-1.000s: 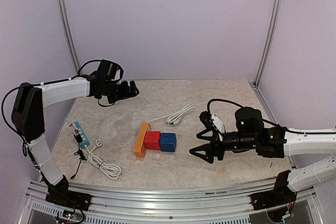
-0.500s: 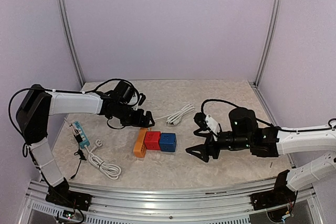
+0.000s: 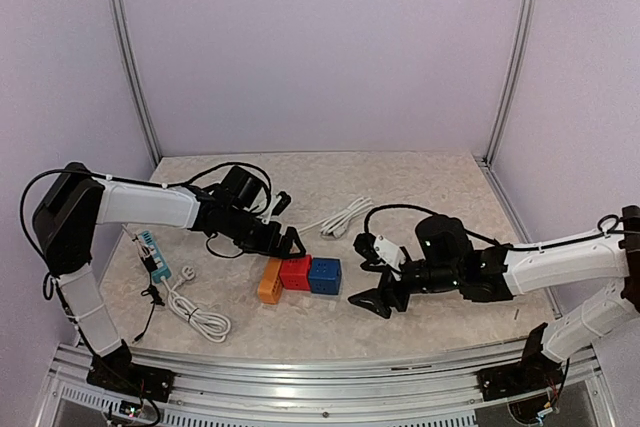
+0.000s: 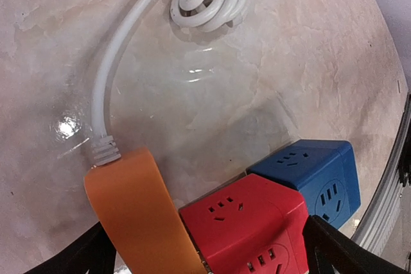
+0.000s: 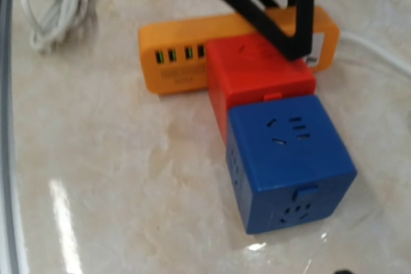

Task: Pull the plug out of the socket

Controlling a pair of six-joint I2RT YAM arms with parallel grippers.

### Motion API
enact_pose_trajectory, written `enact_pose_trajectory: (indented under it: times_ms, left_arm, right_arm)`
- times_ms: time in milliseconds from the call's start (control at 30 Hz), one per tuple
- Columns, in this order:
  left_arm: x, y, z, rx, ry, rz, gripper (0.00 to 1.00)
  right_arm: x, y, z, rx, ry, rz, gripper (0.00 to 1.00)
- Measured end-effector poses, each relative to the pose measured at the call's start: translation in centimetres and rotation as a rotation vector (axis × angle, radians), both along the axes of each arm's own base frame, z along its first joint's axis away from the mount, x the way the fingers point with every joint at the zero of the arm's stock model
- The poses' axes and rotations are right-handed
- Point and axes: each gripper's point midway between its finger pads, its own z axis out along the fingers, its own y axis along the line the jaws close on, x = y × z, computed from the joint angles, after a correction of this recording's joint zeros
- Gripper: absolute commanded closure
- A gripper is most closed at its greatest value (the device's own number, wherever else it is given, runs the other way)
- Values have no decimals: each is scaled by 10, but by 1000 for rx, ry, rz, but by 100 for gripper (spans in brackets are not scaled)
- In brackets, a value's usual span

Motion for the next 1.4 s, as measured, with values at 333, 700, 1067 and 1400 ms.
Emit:
enact_pose_trajectory:
  times_ms: [333,700,1067,1400]
  left_arm:
    - [-12,-8,-4,35,-14,-35,1]
    - [-25,-15,-3,12,-14,-139,1]
    - [-33,-18,-2,-4,-7,-193,1]
    - [-37,-22,-5,19,4,-154,1]
  right_arm:
    - [22,16,-43,-98,28,17,22]
    - [47,26,-51,-114,-38,82,23]
    - [53,48,-62,-151,-46,176,31]
    - [48,48,-75,-166,11,196,46]
